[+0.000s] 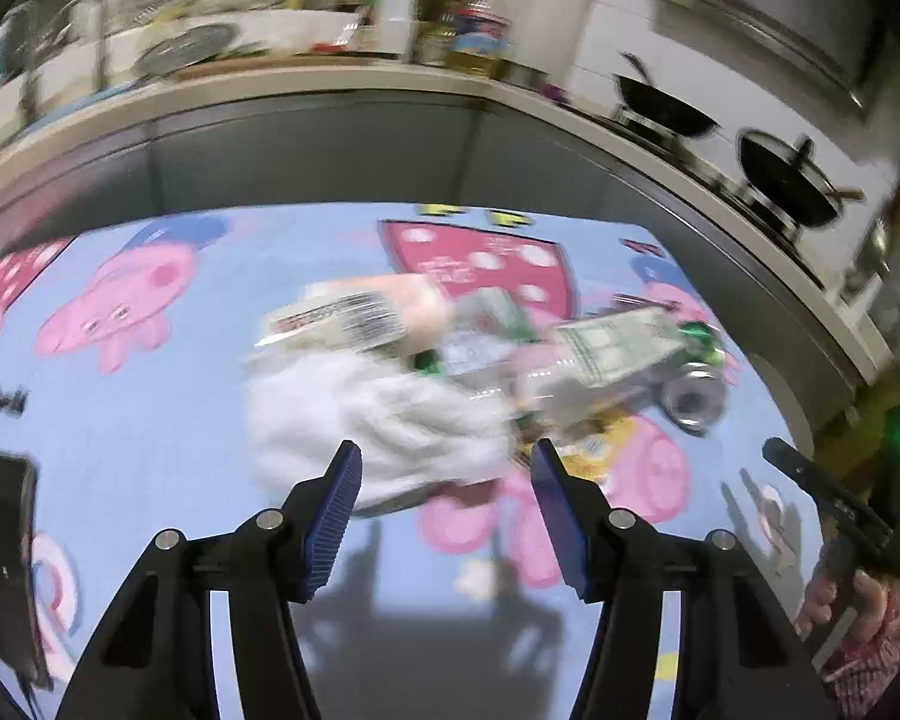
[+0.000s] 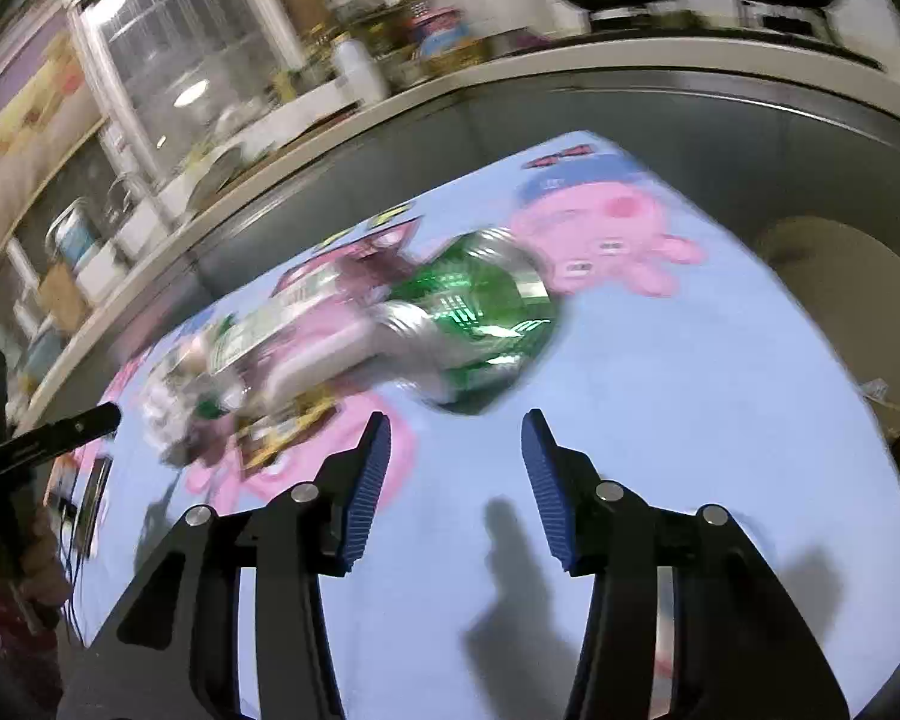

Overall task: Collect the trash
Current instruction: 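Grasp the white tissue with the left tool while the right tool grasps the white pouch, then carry the tissue and pouch to the beige bin and open both tools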

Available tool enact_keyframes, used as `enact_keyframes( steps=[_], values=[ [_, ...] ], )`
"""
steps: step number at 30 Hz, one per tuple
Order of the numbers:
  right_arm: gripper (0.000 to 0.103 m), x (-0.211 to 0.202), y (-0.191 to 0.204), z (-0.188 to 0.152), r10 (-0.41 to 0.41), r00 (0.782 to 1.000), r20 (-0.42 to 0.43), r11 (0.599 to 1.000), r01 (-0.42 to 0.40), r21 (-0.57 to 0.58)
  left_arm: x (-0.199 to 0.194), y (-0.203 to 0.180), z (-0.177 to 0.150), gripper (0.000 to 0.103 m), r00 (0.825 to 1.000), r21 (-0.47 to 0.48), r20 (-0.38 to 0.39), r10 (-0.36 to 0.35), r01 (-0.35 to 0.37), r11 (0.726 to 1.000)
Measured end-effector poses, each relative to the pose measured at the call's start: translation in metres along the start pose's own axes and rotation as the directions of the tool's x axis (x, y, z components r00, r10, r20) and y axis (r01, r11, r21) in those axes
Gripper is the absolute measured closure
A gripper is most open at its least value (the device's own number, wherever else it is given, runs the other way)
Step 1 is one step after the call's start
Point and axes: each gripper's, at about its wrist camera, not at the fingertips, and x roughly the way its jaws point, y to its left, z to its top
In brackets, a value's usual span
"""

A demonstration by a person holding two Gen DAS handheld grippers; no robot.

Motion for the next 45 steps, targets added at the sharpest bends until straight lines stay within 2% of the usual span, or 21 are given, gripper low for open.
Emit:
enact_keyframes(
  steps=[3, 7, 9, 14, 16, 17, 18, 22, 24, 25, 30, 33, 36, 38, 39, 41, 43, 45],
  values=[
    [0.056, 0.018, 0.040, 0.010, 0.059, 0.997, -0.048, 0.995, -0.063, -0.077, -0.003, 0.032, -0.002, 0.044, 1.000, -0.069, 0.012, 0.014, -0.013, 0.998],
    [0.056, 0.040, 0.075, 0.042, 0.101, 0.992, -0.072, 0.989, -0.108, -0.099, 0.000, 0.066, 0.001, 0.037, 1.000, -0.168, 0.025, -0.008, 0.012, 0.986],
    [0.056, 0.049, 0.089, 0.054, 0.127, 0.988, -0.086, 0.985, -0.135, -0.104, 0.008, 0.078, 0.003, 0.031, 0.999, -0.219, 0.015, -0.039, 0.041, 0.975],
    [0.056, 0.090, 0.141, 0.068, 0.163, 0.976, -0.141, 0.970, -0.185, -0.156, 0.042, 0.094, 0.012, 0.031, 0.990, -0.310, -0.040, -0.134, 0.115, 0.944],
    [0.056, 0.104, 0.156, 0.073, 0.183, 0.969, -0.165, 0.964, -0.210, -0.161, 0.050, 0.094, 0.013, 0.054, 0.983, -0.333, -0.051, -0.178, 0.151, 0.931],
    [0.057, 0.112, 0.167, 0.075, 0.190, 0.965, -0.179, 0.960, -0.220, -0.170, 0.051, 0.092, 0.011, 0.080, 0.981, -0.327, -0.058, -0.187, 0.158, 0.932],
    [0.057, 0.120, 0.179, 0.076, 0.196, 0.961, -0.192, 0.955, -0.232, -0.185, 0.051, 0.090, 0.009, 0.101, 0.980, -0.319, -0.061, -0.190, 0.161, 0.934],
    [0.057, 0.139, 0.218, 0.072, 0.205, 0.950, -0.234, 0.927, -0.266, -0.264, 0.030, 0.092, -0.007, 0.101, 0.984, -0.292, -0.020, -0.179, 0.166, 0.942],
    [0.056, 0.149, 0.237, 0.066, 0.205, 0.943, -0.261, 0.909, -0.283, -0.306, 0.016, 0.103, -0.018, 0.101, 0.983, -0.310, -0.004, -0.182, 0.172, 0.935],
    [0.050, 0.152, 0.244, 0.064, 0.204, 0.940, -0.272, 0.902, -0.289, -0.322, 0.009, 0.110, -0.023, 0.101, 0.984, -0.321, 0.001, -0.178, 0.169, 0.932],
    [0.038, 0.162, 0.269, 0.043, 0.167, 0.936, -0.311, 0.875, -0.286, -0.391, -0.023, 0.148, -0.044, 0.101, 0.994, -0.380, 0.022, -0.106, 0.107, 0.919],
    [0.038, 0.174, 0.270, 0.031, 0.102, 0.933, -0.345, 0.879, -0.247, -0.408, -0.031, 0.163, -0.050, 0.101, 0.997, -0.404, 0.028, -0.076, 0.080, 0.911],
    [0.034, 0.189, 0.274, 0.019, 0.037, 0.917, -0.397, 0.875, -0.222, -0.431, -0.032, 0.168, -0.053, 0.101, 0.997, -0.415, 0.027, -0.075, 0.080, 0.906],
    [0.034, 0.193, 0.280, 0.011, 0.008, 0.923, -0.384, 0.855, -0.206, -0.476, -0.029, 0.166, -0.052, 0.101, 0.996, -0.413, 0.028, -0.086, 0.090, 0.906],
    [0.037, 0.192, 0.284, 0.008, 0.004, 0.926, -0.377, 0.844, -0.206, -0.496, -0.029, 0.164, -0.051, 0.101, 0.996, -0.408, 0.028, -0.088, 0.092, 0.908],
    [0.040, 0.185, 0.291, 0.001, 0.062, 0.912, -0.405, 0.826, -0.275, -0.493, -0.029, 0.160, -0.050, 0.101, 0.996, -0.391, 0.029, -0.087, 0.091, 0.916],
    [0.043, 0.172, 0.295, -0.007, 0.080, 0.917, -0.392, 0.796, -0.296, -0.528, -0.031, 0.157, -0.050, 0.101, 0.996, -0.377, 0.028, -0.083, 0.088, 0.922],
    [0.043, 0.155, 0.292, -0.009, 0.119, 0.919, -0.377, 0.796, -0.315, -0.517, -0.034, 0.158, -0.050, 0.101, 0.996, -0.377, 0.034, -0.088, 0.094, 0.922]
  ],
)
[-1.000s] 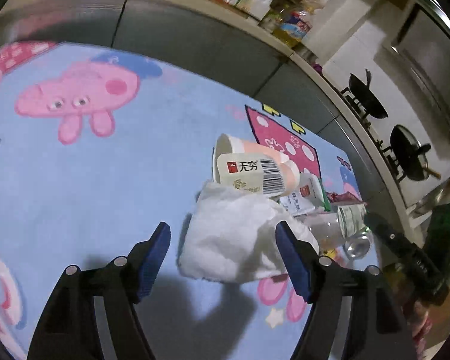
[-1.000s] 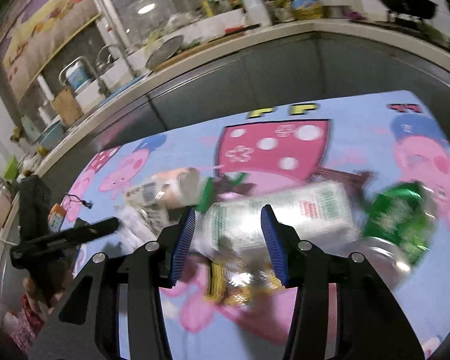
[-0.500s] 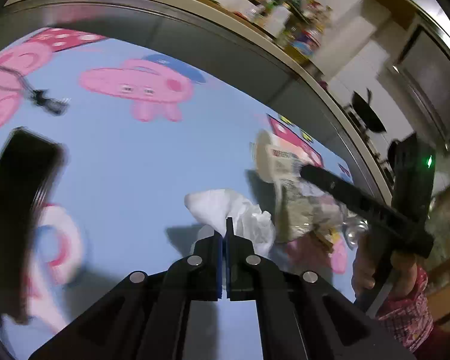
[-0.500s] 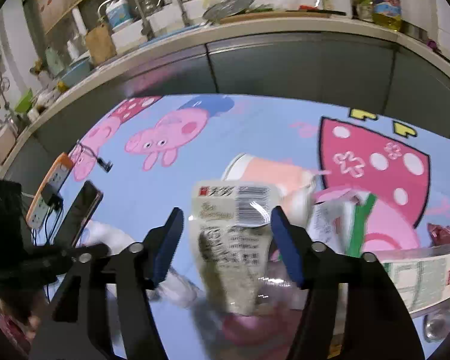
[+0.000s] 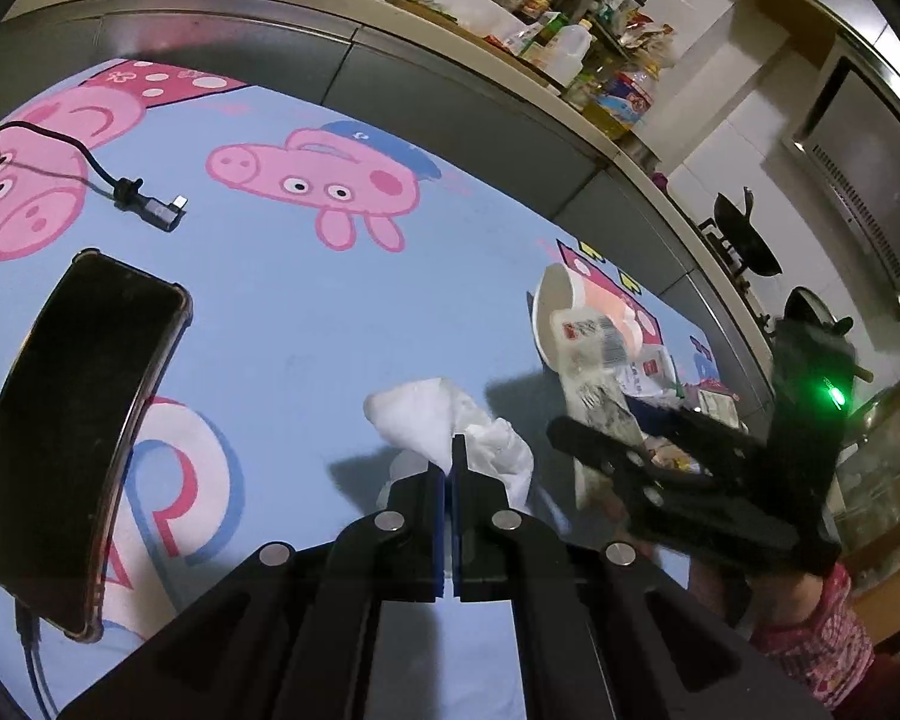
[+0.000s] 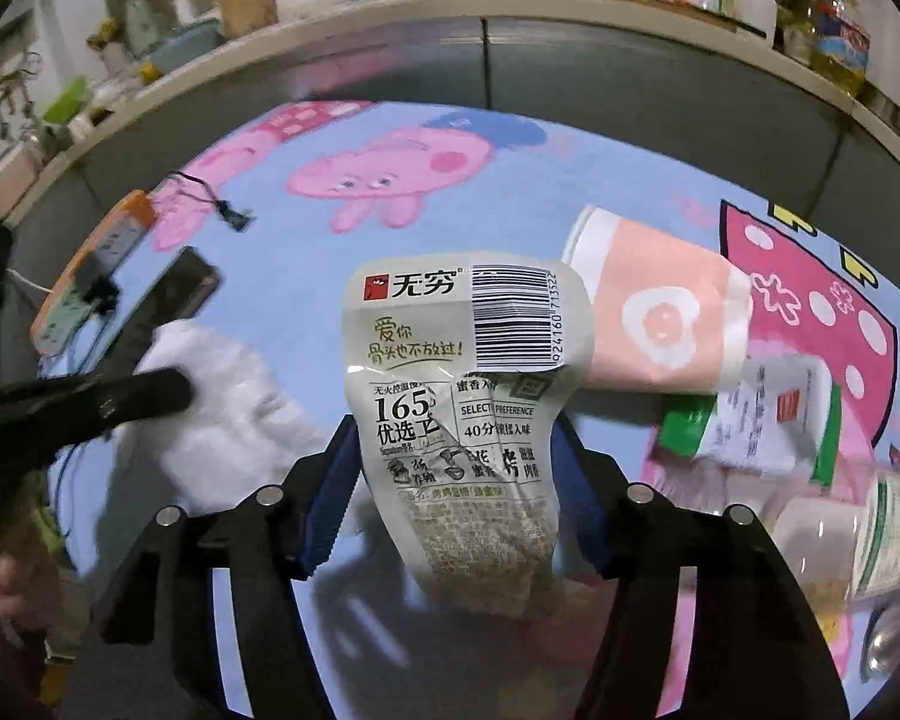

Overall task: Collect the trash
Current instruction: 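Carry the tissue and pouch to the beige bin and open both tools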

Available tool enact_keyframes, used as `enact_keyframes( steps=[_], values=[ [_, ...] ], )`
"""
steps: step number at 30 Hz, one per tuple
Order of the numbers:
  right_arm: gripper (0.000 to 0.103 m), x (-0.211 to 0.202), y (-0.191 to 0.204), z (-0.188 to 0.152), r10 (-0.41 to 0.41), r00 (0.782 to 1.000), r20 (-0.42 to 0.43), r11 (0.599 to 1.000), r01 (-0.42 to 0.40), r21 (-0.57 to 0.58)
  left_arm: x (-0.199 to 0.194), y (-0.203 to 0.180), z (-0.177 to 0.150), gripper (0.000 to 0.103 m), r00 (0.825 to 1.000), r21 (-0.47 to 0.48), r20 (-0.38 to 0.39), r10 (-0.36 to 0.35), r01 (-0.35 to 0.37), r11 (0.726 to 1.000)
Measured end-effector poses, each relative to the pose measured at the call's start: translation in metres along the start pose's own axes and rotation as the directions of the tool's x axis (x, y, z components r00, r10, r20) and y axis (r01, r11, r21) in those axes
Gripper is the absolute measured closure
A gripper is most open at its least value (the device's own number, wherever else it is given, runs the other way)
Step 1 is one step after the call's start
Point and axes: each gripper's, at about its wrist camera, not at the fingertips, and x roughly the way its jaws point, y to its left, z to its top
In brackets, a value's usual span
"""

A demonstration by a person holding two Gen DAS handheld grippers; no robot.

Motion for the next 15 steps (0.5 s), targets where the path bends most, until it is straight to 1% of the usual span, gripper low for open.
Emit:
enact_keyframes(
  steps=[2, 4, 6, 7, 9, 11, 13, 15],
  values=[
    [0.043, -0.021, -0.005, -0.008, 0.033, 0.998, 0.045, 0.999, -0.035, 0.041, -0.005, -0.001, 0.001, 0.101, 1.000, 0.002, 0.008, -0.008, 0.008, 1.000],
    [0.043, -0.051, -0.015, -0.020, 0.098, 0.988, 0.119, 0.989, -0.110, 0.097, -0.010, -0.006, 0.001, 0.101, 1.000, 0.012, 0.016, -0.026, 0.026, 1.000],
    [0.042, -0.077, -0.026, -0.038, 0.114, 0.978, 0.173, 0.982, -0.138, 0.131, -0.017, -0.019, 0.002, 0.101, 0.998, 0.043, 0.025, -0.054, 0.053, 0.998],
    [0.042, -0.085, -0.031, -0.045, 0.112, 0.977, 0.181, 0.980, -0.139, 0.145, -0.018, -0.024, 0.002, 0.101, 0.998, 0.054, 0.025, -0.060, 0.059, 0.997],
    [0.042, -0.100, -0.045, -0.069, 0.092, 0.979, 0.182, 0.973, -0.127, 0.194, -0.019, -0.041, 0.001, 0.101, 0.996, 0.092, 0.017, -0.085, 0.083, 0.992],
    [0.042, -0.111, -0.058, -0.093, 0.046, 0.984, 0.173, 0.967, -0.087, 0.241, -0.018, -0.061, -0.001, 0.101, 0.993, 0.130, 0.001, -0.117, 0.116, 0.985],
    [0.042, -0.123, -0.078, -0.121, -0.020, 0.988, 0.154, 0.949, -0.030, 0.314, -0.016, -0.077, -0.005, 0.101, 0.988, 0.154, -0.020, -0.152, 0.153, 0.976],
    [0.042, -0.133, -0.093, -0.139, -0.055, 0.987, 0.152, 0.928, -0.006, 0.373, -0.010, -0.099, -0.010, 0.101, 0.979, 0.179, -0.056, -0.197, 0.204, 0.962]
  ],
)
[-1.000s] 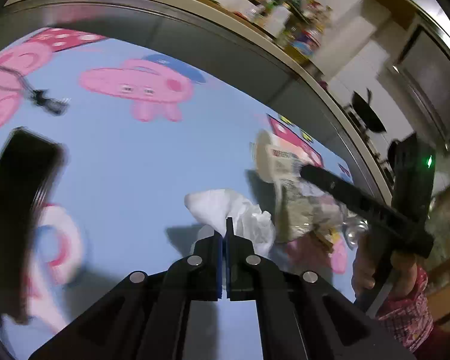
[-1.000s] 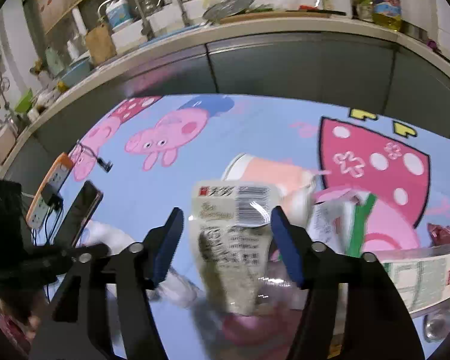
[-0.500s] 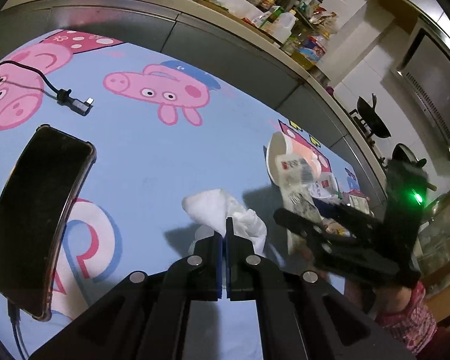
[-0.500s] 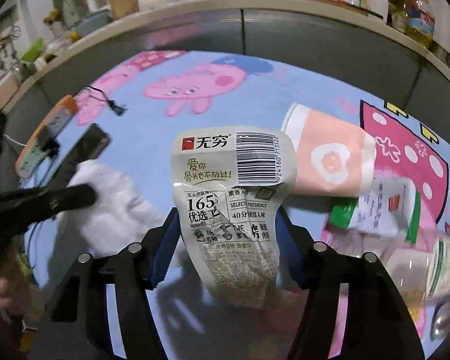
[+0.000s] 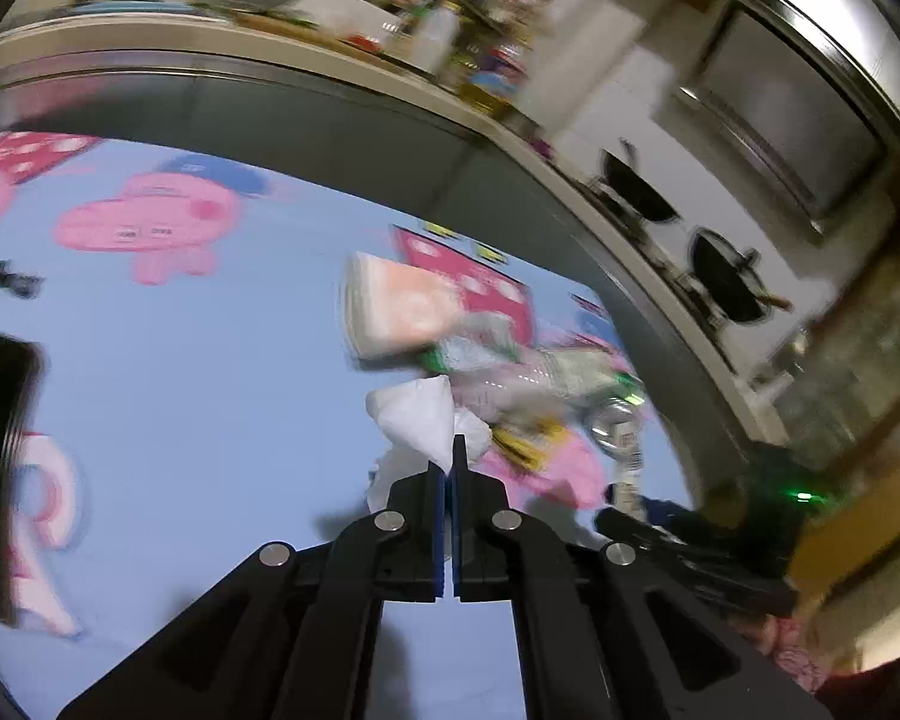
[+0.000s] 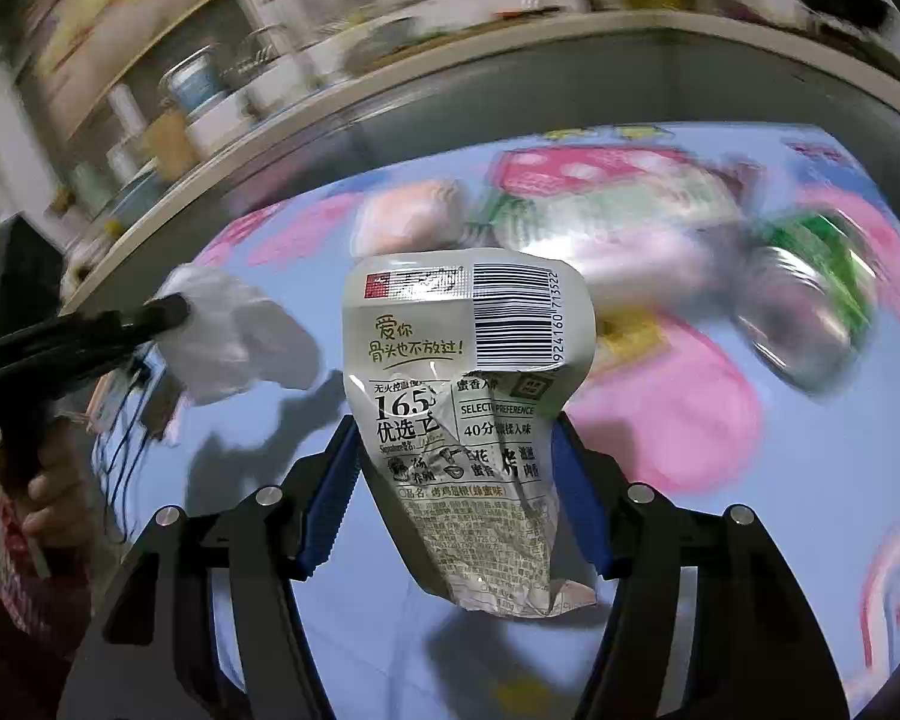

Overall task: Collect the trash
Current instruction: 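Carry the tissue and pouch to the beige bin and open both tools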

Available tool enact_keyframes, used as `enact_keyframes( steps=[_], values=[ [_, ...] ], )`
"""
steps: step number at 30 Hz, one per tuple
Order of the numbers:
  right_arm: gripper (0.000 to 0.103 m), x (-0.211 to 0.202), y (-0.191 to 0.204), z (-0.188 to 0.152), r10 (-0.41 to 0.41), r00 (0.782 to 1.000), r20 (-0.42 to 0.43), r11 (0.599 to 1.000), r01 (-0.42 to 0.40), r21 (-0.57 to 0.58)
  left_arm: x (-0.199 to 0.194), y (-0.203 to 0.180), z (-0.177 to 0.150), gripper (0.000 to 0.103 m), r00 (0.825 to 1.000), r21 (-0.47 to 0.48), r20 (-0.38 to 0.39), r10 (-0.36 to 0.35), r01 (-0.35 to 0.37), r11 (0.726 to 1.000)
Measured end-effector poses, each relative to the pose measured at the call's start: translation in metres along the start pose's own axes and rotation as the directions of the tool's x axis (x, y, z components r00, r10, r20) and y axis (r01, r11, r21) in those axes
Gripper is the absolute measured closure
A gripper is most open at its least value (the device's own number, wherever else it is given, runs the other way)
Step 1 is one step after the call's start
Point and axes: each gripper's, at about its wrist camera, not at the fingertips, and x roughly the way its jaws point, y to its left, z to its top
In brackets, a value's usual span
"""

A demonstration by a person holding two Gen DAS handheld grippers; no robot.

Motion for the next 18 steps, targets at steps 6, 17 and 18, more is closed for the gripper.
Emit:
enact_keyframes(
  steps=[6, 17, 18],
  values=[
    [0.042, -0.044, -0.069, -0.034, -0.106, 0.993, 0.052, 0.982, 0.097, 0.160, 0.050, -0.075, -0.012, 0.101, 0.986, 0.130, -0.131, -0.102, 0.119, 0.984],
    [0.041, -0.084, -0.138, -0.066, -0.174, 0.976, 0.128, 0.948, 0.131, 0.289, 0.146, -0.192, -0.039, 0.101, 0.937, 0.340, -0.336, -0.096, 0.216, 0.915],
    [0.041, -0.086, -0.141, -0.066, -0.182, 0.974, 0.136, 0.945, 0.134, 0.298, 0.155, -0.204, -0.038, 0.101, 0.935, 0.361, -0.343, -0.089, 0.219, 0.906]
  ],
)
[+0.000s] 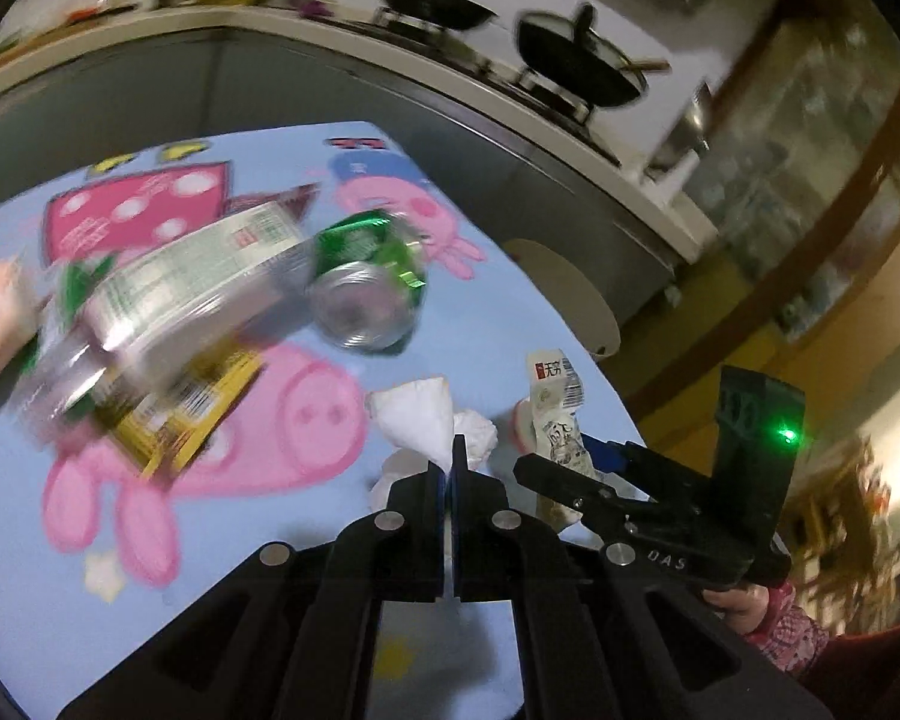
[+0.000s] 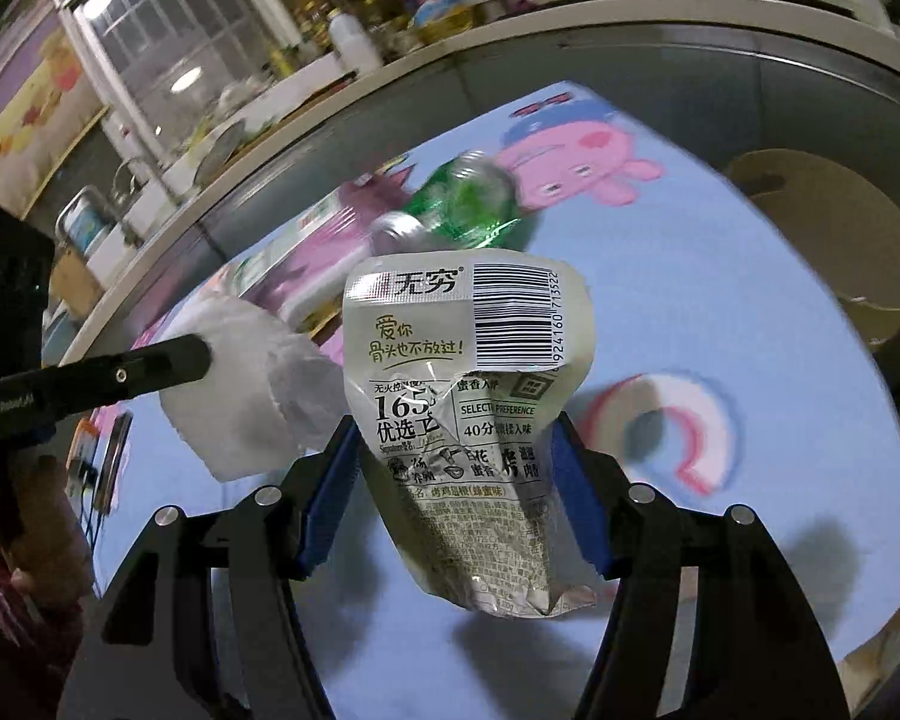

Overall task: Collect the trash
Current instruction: 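Carry the tissue and pouch to the beige bin and open both tools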

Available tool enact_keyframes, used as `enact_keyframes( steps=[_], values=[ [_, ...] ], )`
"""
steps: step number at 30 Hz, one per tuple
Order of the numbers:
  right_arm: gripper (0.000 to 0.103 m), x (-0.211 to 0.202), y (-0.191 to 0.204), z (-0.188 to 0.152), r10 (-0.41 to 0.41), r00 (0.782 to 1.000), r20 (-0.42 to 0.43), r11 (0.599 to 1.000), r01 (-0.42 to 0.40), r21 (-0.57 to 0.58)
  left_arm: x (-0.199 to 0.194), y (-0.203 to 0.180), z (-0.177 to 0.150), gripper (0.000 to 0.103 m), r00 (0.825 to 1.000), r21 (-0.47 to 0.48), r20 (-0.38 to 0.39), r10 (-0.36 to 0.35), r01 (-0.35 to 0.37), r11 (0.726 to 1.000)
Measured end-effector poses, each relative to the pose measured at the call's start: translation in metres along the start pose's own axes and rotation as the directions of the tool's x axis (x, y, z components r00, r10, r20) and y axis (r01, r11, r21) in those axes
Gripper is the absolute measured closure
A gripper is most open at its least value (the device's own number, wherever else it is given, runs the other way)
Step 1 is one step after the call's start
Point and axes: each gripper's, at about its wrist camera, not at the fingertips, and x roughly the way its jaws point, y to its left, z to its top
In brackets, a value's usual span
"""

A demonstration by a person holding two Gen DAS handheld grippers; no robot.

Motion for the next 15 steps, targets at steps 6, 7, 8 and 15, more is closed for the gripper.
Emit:
enact_keyframes(
  steps=[6, 7, 8, 15],
  values=[
    [0.041, -0.012, -0.067, 0.021, -0.044, 0.996, 0.075, 0.992, 0.034, 0.124, 0.050, -0.050, 0.055, 0.101, 0.999, 0.122, -0.029, -0.016, 0.020, 0.992],
    [0.041, -0.015, -0.080, 0.027, -0.056, 0.994, 0.091, 0.989, 0.042, 0.144, 0.058, -0.059, 0.064, 0.101, 0.999, 0.138, -0.031, -0.021, 0.025, 0.990],
    [0.041, -0.017, -0.090, 0.032, -0.067, 0.992, 0.103, 0.986, 0.051, 0.156, 0.069, -0.070, 0.076, 0.101, 0.999, 0.162, -0.031, -0.028, 0.033, 0.986],
    [0.041, -0.031, -0.173, 0.077, -0.184, 0.968, 0.170, 0.959, 0.139, 0.247, 0.139, -0.127, 0.134, 0.101, 0.998, 0.252, -0.029, -0.049, 0.055, 0.966]
  ],
)
